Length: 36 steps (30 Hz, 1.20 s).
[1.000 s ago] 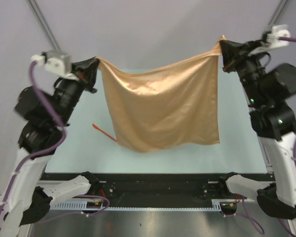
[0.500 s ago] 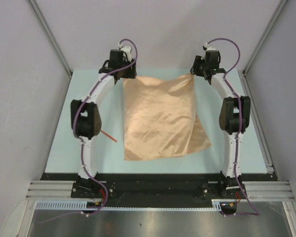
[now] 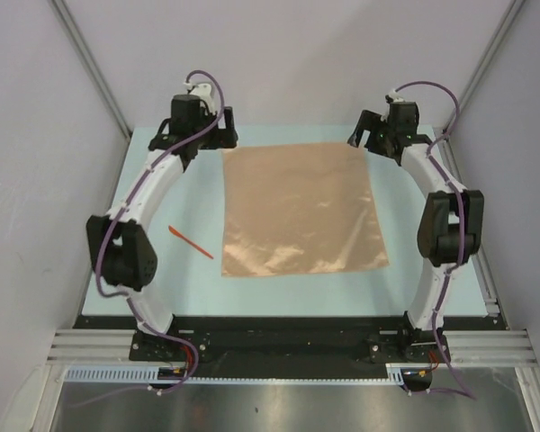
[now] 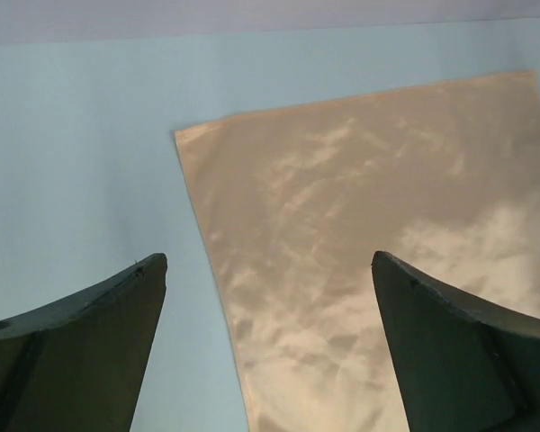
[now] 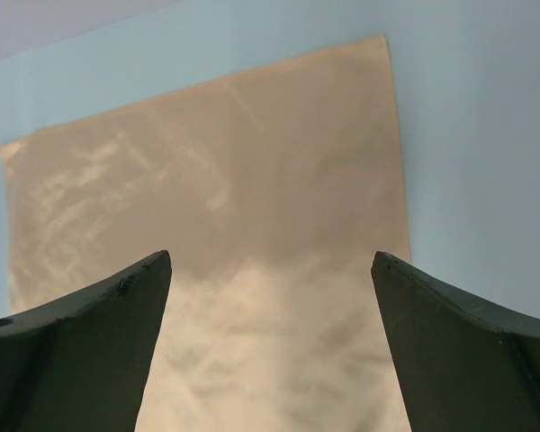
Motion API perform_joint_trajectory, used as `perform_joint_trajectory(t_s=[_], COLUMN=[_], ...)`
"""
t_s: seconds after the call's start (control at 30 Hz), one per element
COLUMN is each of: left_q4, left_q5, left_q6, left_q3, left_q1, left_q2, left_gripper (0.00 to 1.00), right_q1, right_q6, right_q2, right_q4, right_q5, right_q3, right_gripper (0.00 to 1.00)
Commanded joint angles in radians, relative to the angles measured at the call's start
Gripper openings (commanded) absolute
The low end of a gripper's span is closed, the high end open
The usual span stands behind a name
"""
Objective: Fold the napkin, place the utensils inside, and roll it up
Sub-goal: Flatten the napkin out, then fold the napkin
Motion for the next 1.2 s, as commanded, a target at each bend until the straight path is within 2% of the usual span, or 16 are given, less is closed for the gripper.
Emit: perform_joint_trajectory(t_s=[0.0, 0.03, 0.13, 0.27, 0.37, 0.4, 0.53, 0.7, 0.93, 1.17], left_q4=[0.05, 0.053, 0.042, -0.064, -0.128, -0.128, -0.02, -0.01, -0.01, -0.004], left_q5=[0.053, 0.064, 0.107, 0.148, 0.168, 0.151, 0.197, 0.237, 0.208, 0.229], left_q6=[-0.099, -0.108, -0.131, -0.067, 0.008, 0.009, -0.04, -0.051, -0.042, -0.045], left_q3=[-0.202, -0.272, -0.365, -0.341, -0.31, -0.317, -0.426, -0.462, -0.479, -0.482], left_q1=[-0.007, -0.008, -0.012, -0.027, -0.031, -0.029, -0.024, -0.023, -0.021, -0.018], left_q2=[-0.17, -0.225, -0.314, -0.419, -0.439, -0.455, -0.48, -0.497, -0.518, -0.52], left_gripper=[1.0, 1.0, 1.0, 1.0, 1.0, 1.0, 1.0, 1.0, 1.0, 1.0], right_q1=[0.024, 0.035, 0.069, 0.073, 0.066, 0.061, 0.04, 0.037, 0.038, 0.038], right_q6=[0.031, 0.034, 0.071, 0.136, 0.165, 0.171, 0.194, 0.22, 0.258, 0.281], right_q2=[-0.252, -0.339, -0.451, -0.579, -0.628, -0.654, -0.683, -0.688, -0.703, -0.71], right_q4=[-0.084, -0.096, -0.151, -0.297, -0.334, -0.343, -0.381, -0.476, -0.506, -0.435], right_q5=[0.128, 0.15, 0.242, 0.274, 0.29, 0.291, 0.302, 0.365, 0.371, 0.347], right_q3=[-0.219, -0.325, -0.456, -0.629, -0.716, -0.765, -0.81, -0.824, -0.905, -0.965], right_gripper=[0.98, 0.97, 0.97, 0.95, 0.87, 0.81, 0.65, 0.52, 0.51, 0.48])
